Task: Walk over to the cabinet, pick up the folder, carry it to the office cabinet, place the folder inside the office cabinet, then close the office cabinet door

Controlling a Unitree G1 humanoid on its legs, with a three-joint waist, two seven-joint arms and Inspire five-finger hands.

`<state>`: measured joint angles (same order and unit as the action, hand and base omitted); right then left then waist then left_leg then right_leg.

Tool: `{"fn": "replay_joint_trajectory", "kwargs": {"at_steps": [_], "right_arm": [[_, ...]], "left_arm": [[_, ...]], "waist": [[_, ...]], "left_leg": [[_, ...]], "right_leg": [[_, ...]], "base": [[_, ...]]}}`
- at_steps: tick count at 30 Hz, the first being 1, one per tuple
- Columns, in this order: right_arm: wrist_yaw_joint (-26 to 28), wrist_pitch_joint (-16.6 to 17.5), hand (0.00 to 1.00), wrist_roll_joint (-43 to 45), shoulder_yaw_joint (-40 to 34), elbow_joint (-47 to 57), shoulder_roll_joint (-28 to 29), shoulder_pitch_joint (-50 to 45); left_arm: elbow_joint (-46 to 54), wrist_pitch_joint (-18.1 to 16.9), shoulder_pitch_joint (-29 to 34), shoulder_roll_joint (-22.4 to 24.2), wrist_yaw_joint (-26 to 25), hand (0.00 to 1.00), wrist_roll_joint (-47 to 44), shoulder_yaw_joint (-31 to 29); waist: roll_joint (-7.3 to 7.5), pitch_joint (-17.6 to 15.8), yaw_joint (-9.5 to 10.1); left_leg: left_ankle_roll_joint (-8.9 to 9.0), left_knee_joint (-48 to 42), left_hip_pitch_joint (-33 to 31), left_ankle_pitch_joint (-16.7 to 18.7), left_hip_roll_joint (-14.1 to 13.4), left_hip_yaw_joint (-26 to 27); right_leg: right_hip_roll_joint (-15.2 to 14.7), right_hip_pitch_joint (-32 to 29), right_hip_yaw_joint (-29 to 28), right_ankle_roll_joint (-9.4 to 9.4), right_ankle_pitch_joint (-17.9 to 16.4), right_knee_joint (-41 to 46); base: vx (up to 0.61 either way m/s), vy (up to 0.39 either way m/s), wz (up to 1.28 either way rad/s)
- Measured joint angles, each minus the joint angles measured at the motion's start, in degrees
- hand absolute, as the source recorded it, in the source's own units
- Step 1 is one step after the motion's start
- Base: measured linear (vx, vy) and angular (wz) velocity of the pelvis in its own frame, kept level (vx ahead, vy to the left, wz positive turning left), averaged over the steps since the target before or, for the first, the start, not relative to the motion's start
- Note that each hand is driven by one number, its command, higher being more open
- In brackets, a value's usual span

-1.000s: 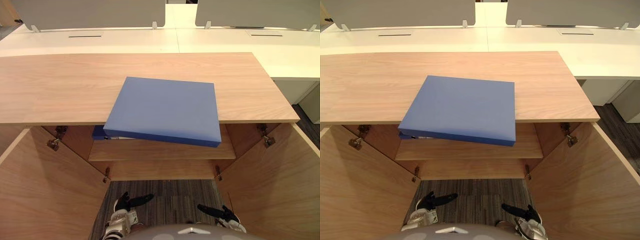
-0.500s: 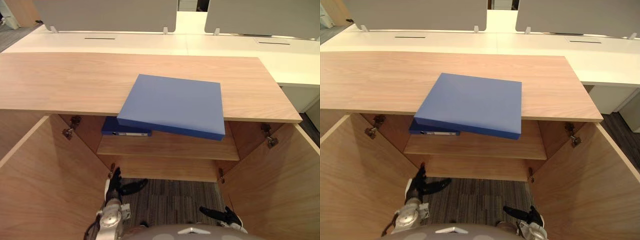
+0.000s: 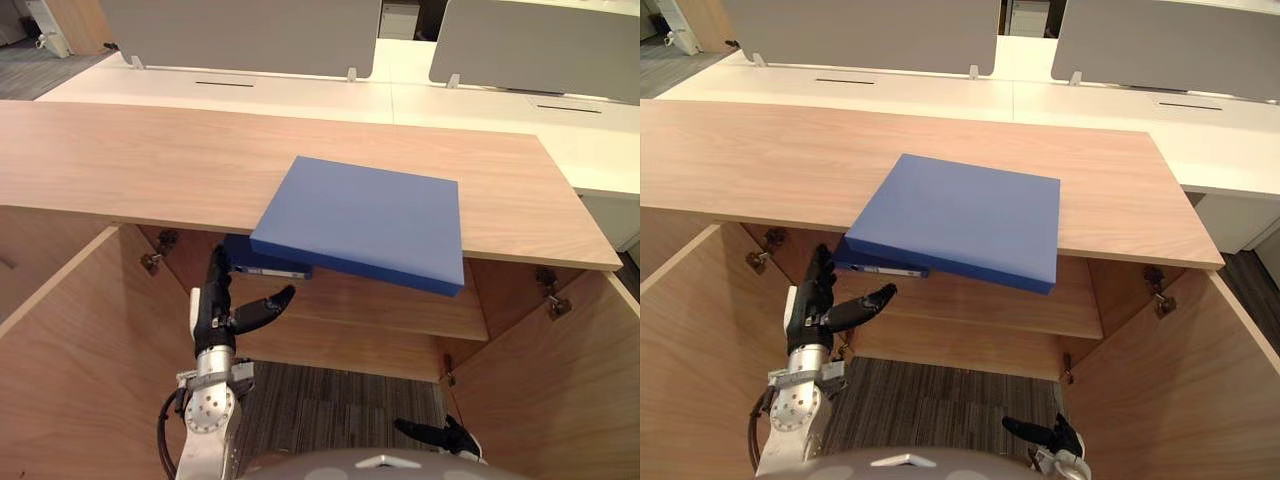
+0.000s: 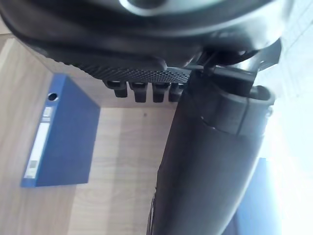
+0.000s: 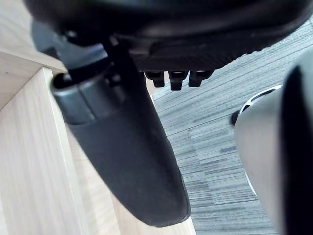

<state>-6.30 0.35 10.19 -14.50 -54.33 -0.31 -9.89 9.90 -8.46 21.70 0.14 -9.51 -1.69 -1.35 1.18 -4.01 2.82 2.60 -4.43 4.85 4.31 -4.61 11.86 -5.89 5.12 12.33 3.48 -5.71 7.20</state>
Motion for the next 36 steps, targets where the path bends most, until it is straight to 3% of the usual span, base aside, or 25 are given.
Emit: {"fn": "replay_joint_trajectory", "kwargs": {"at_steps": [14, 24, 32, 36], "right_arm": [[0.1, -0.1, 1.00, -1.1, 0.1, -0.5, -0.1, -1.0], [1.1, 0.3, 1.00, -1.4, 0.3, -6.3, -2.2, 1.2], [2.2, 0.2, 1.00, -3.9, 0.0, -10.3, -5.1, 1.9], [2.4, -0.2, 1.00, -3.9, 0.0, -11.5, -5.5, 1.4]], "left_arm": [[7.0, -0.2, 2.8, 0.6, -0.2, 1.00, 0.3, 0.6], [13.2, -1.5, 2.2, -6.1, -1.4, 1.00, 7.0, 0.3], [13.2, -1.5, 0.2, -15.7, 0.0, 1.00, 10.0, -0.8], [13.2, -2.4, -1.5, -18.2, 0.4, 1.00, 11.3, -1.9]], "waist": [[-0.02, 2.5, 0.32], [-0.98, 4.1, 0.00], [-1.72, 4.1, -0.27], [-1.78, 3.9, -0.65]], "left_leg": [[0.06, -3.1, -0.6, 1.5, -0.8, -0.5], [0.69, -0.8, 1.2, 0.6, -1.0, -0.6], [0.69, 0.3, 2.2, 0.3, -0.8, -0.8], [0.68, 0.3, 2.6, 0.3, -0.6, -0.8]], "right_leg": [[0.6, 1.1, -0.2, -0.29, -0.2, 0.0], [1.6, 1.8, -2.2, -0.75, -0.3, -0.5], [1.9, 2.1, -4.5, -0.96, -0.4, -0.9], [1.9, 2.3, -5.1, -0.96, -0.4, -1.0]], "base": [[-0.01, 0.000, 0.00], [0.00, -0.002, -0.01], [0.00, 0.001, -0.03], [0.00, 0.006, -0.02]]}}
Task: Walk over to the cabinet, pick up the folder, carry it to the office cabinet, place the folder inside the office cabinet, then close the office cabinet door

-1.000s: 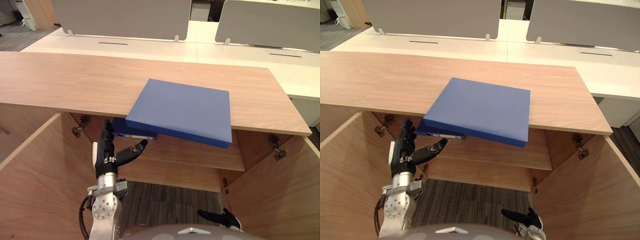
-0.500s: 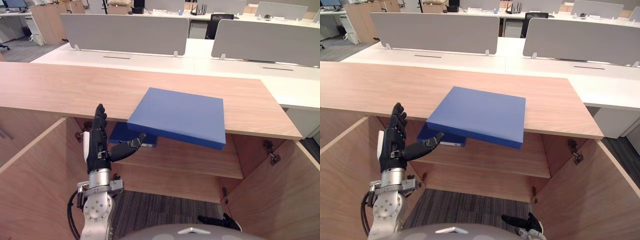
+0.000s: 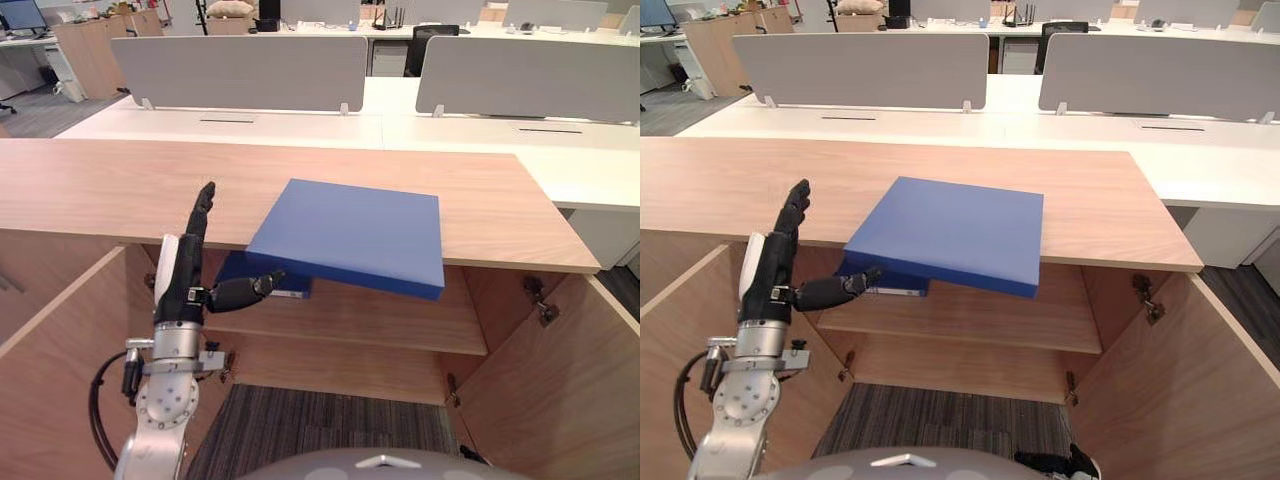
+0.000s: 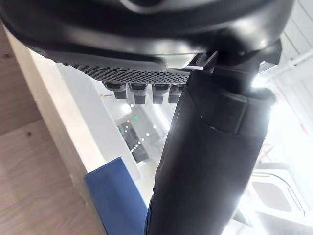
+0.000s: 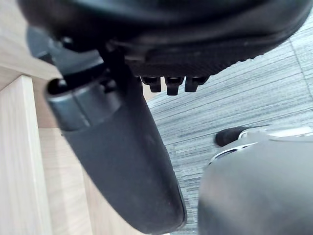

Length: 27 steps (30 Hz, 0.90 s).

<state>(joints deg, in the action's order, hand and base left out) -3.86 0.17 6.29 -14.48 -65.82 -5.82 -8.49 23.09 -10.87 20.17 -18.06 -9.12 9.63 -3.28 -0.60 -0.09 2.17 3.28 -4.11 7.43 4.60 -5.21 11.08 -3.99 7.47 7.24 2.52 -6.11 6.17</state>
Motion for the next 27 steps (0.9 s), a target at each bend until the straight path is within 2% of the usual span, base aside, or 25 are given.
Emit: {"fn": "replay_joint_trajectory", "kwargs": {"at_steps": [4, 11, 17, 22, 27], "right_arm": [[0.3, -0.1, 1.00, 0.0, 0.0, -0.2, -0.1, -0.1], [0.9, -0.1, 1.00, 0.0, 0.0, -0.2, -0.2, -0.2], [1.4, -0.2, 1.00, -0.7, -0.1, -0.2, -0.3, 0.0], [1.6, -0.3, 1.00, -0.7, -0.1, -0.2, -0.3, 0.0], [1.8, -0.8, 1.00, -1.8, -0.1, -0.2, -0.4, -0.1]], "left_arm": [[0.4, -1.2, -1.5, -2.6, 1.0, 1.00, 0.0, 0.1], [1.9, -2.4, -5.7, -7.0, 2.2, 1.00, 0.0, 1.1], [2.2, -4.0, -9.4, -11.3, 4.6, 1.00, 0.0, 5.3], [2.2, -4.4, -11.3, -13.7, 6.1, 1.00, 0.0, 7.9], [2.2, -5.1, -14.8, -15.5, 7.2, 1.00, 0.1, 12.3]], "waist": [[-0.08, -0.4, -0.86], [-0.01, -0.6, -1.00], [-0.16, -1.1, -1.37], [-0.15, -1.1, -2.33], [-0.15, -1.1, -2.43]], "left_leg": [[-0.01, 0.7, 1.0, 0.0, 0.2, 0.0], [-0.03, 1.1, 1.5, 0.0, 0.5, 0.1], [-0.34, 1.8, 2.4, 0.2, 0.8, -0.6], [-0.34, 2.1, 2.8, 0.2, 0.8, -0.4], [-0.34, 2.5, 3.3, 0.2, 0.9, -0.3]], "right_leg": [[0.0, 0.7, -0.6, -0.01, 0.0, -0.6], [0.0, 0.7, -1.7, 0.04, 0.0, -1.0], [0.0, 0.8, -3.3, 0.06, 0.0, -1.0], [0.0, 0.8, -3.6, 0.07, 0.0, -1.0], [0.0, 0.9, -4.0, 0.07, 0.0, -1.1]], "base": [[0.00, 0.003, -0.02], [0.02, 0.011, -0.06], [0.00, 0.012, -0.12], [-0.01, 0.007, -0.03], [0.00, 0.001, -0.04]]}}
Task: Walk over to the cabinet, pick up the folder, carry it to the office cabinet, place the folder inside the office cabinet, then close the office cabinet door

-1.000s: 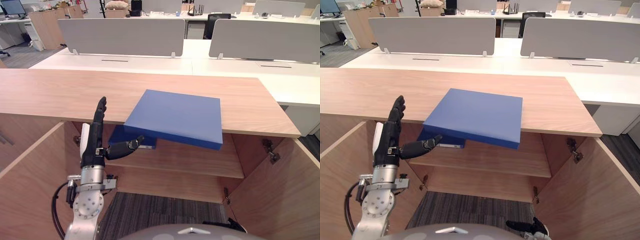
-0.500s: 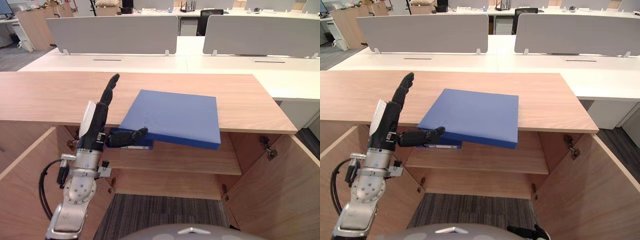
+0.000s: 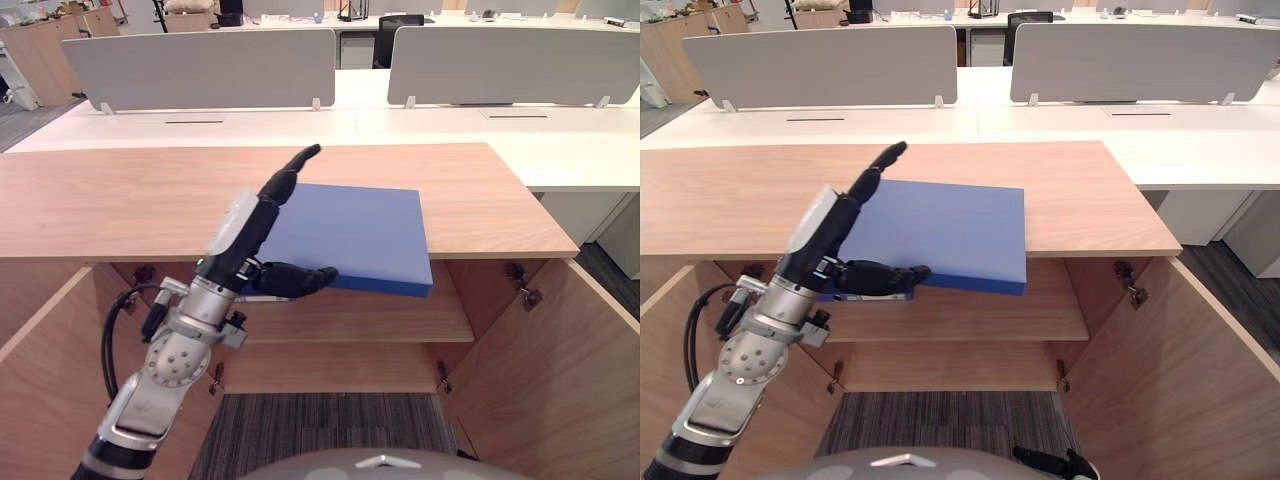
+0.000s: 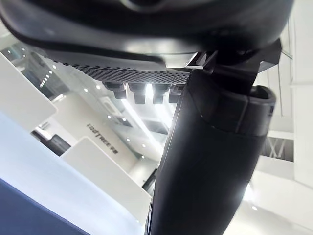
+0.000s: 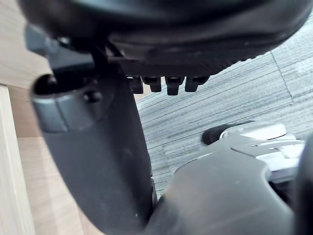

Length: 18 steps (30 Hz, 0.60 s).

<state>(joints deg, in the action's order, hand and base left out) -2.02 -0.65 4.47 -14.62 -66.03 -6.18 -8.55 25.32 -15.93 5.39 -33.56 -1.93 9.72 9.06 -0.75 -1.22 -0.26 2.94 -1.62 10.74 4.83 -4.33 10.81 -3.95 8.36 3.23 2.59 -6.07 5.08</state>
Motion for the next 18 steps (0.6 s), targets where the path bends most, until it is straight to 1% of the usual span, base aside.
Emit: {"fn": "replay_joint_trajectory", "kwargs": {"at_steps": [5, 10, 14, 18], "right_arm": [[0.1, -0.1, 1.00, 0.0, 0.0, 0.0, 0.0, 0.0], [0.1, -0.2, 1.00, 0.0, 0.0, -0.1, 0.0, 0.1], [0.0, -0.4, 1.00, 0.0, 0.0, -0.1, 0.0, 0.2], [-0.3, -0.4, 1.00, 0.0, 0.0, -0.1, 0.0, 0.2]], "left_arm": [[0.0, -0.4, -2.4, -0.5, 0.7, 1.00, 2.3, 4.0], [-0.1, -0.4, -3.0, -1.2, 0.8, 1.00, 4.8, 5.6], [-0.4, -0.5, -4.2, -2.1, 1.1, 1.00, 9.7, 8.8], [-1.3, -1.0, -4.3, -2.1, 0.8, 1.00, 15.5, 9.1]], "waist": [[-0.01, 0.0, -0.30], [0.00, 0.0, -0.66], [0.00, 0.0, -0.73], [-0.01, 0.0, -1.09]], "left_leg": [[-0.01, 0.4, 0.3, 0.0, 0.1, 0.5], [-0.01, 0.5, 0.3, 0.0, 0.1, 0.7], [-0.03, 0.5, 0.3, 0.0, 0.1, 0.7], [-0.03, 0.5, 0.3, 0.0, 0.1, 0.7]], "right_leg": [[0.0, -0.1, -0.5, 0.05, 0.0, -0.1], [0.0, -0.1, -0.7, 0.09, 0.1, -0.1], [-0.1, -0.2, -0.8, 0.13, 0.1, -0.2], [-0.1, -0.2, -0.8, 0.23, 0.1, -0.2]], "base": [[-0.01, 0.004, -0.05], [0.00, 0.001, -0.02], [0.00, 0.000, 0.00], [0.00, 0.000, 0.00]]}}
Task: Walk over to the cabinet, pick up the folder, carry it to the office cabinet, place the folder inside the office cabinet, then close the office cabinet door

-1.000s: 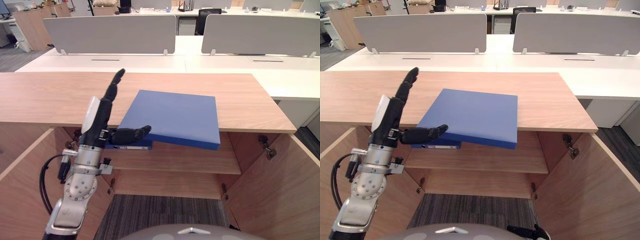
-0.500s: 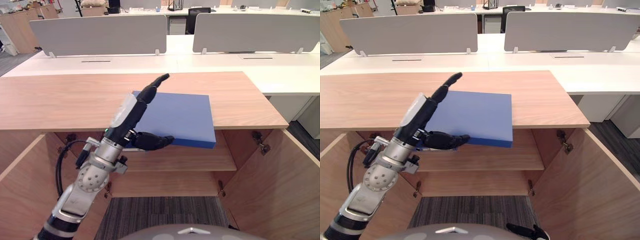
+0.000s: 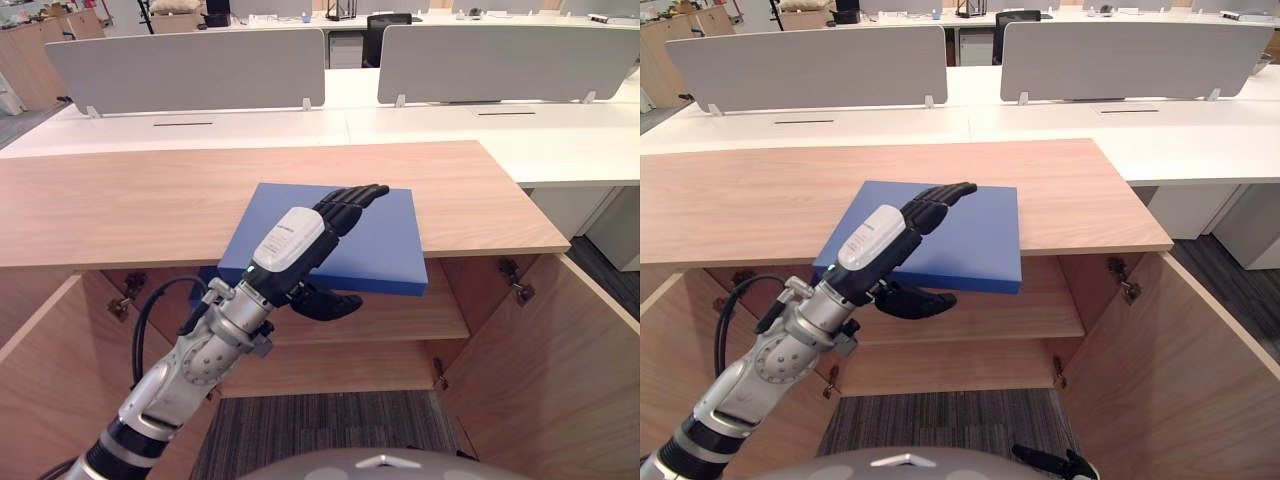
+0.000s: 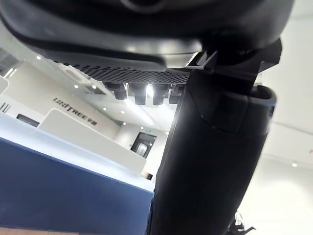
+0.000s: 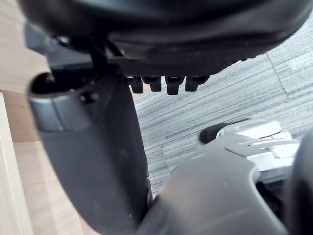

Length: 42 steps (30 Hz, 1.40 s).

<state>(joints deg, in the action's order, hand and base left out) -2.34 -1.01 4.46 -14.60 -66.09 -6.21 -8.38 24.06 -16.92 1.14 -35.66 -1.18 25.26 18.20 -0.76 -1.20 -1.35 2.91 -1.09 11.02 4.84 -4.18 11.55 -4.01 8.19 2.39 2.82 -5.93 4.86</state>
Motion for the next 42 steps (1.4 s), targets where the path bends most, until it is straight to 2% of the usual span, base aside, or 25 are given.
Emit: {"fn": "replay_joint_trajectory", "kwargs": {"at_steps": [5, 15, 21, 22, 31, 37, 42], "right_arm": [[-0.5, 0.0, 1.00, 0.0, 0.0, -0.1, 0.0, 0.0], [-0.9, 0.0, 1.00, 0.0, 0.6, -0.1, -0.4, -0.2], [-0.9, -0.1, 1.00, 0.0, 0.8, -0.1, -0.4, -0.1], [-0.9, -0.1, 1.00, 0.0, 0.8, -0.1, -0.4, -0.2], [-1.2, -0.1, 1.00, 0.0, 2.1, 0.0, -0.8, -0.2], [-1.3, -0.1, 1.00, 0.0, 2.3, 0.0, -0.9, -0.2], [-1.5, -0.1, 1.00, 0.0, 2.4, 0.0, -1.1, -0.2]], "left_arm": [[-2.3, 0.0, -0.3, 0.3, -1.0, 1.00, 5.9, 3.3], [-6.7, 1.3, 0.7, 1.8, -6.0, 1.00, 16.0, 3.9], [-6.7, 2.6, 4.3, 6.7, -9.2, 1.00, 18.2, 2.8], [-6.7, 2.7, 5.0, 7.3, -9.7, 0.00, 18.4, 2.7], [-3.7, 3.2, 9.1, 10.9, -10.4, 0.00, 20.4, -2.2], [-0.9, 3.2, 9.3, 14.5, -13.5, 0.00, 19.6, -5.3], [1.7, 2.6, 9.2, 14.1, -13.5, 0.00, 19.5, -6.1]], "waist": [[0.06, 0.0, -0.12], [-0.01, 0.0, -0.31], [0.40, -0.6, -0.32], [0.42, -0.6, -0.32], [0.17, -1.4, -0.60], [0.08, -1.4, -0.60], [-0.34, -1.2, -0.78]], "left_leg": [[0.00, 0.1, 0.0, 0.0, 0.1, 0.0], [-0.29, 2.7, 1.3, -0.6, 0.6, -0.1], [-0.34, 3.9, 2.2, -0.7, 0.9, -0.2], [-0.36, 3.9, 2.2, -0.7, 1.0, -0.2], [-0.61, 3.9, 3.0, -0.6, 1.5, -0.5], [-0.69, 4.5, 2.9, -1.2, 1.6, -1.2], [-0.63, 5.2, 3.0, -1.4, 1.6, -1.2]], "right_leg": [[-0.1, 0.0, 0.0, 0.07, 0.0, -0.1], [-0.3, 0.4, 0.5, -0.06, 0.6, -1.8], [-0.5, 1.2, 0.9, -0.15, 0.7, -2.6], [-0.5, 1.4, 0.9, -0.16, 0.7, -2.6], [-1.1, 2.0, 1.3, -0.09, 0.7, -2.7], [-1.2, 2.1, 1.9, 0.27, 0.7, -2.8], [-1.1, 2.1, 2.0, 0.46, 0.8, -3.3]], "base": [[0.00, 0.000, 0.00], [0.00, 0.001, 0.01], [0.00, 0.000, 0.00], [0.00, 0.000, 0.00], [-0.04, -0.020, 0.01], [-0.03, -0.042, 0.05], [-0.01, -0.035, 0.00]]}}
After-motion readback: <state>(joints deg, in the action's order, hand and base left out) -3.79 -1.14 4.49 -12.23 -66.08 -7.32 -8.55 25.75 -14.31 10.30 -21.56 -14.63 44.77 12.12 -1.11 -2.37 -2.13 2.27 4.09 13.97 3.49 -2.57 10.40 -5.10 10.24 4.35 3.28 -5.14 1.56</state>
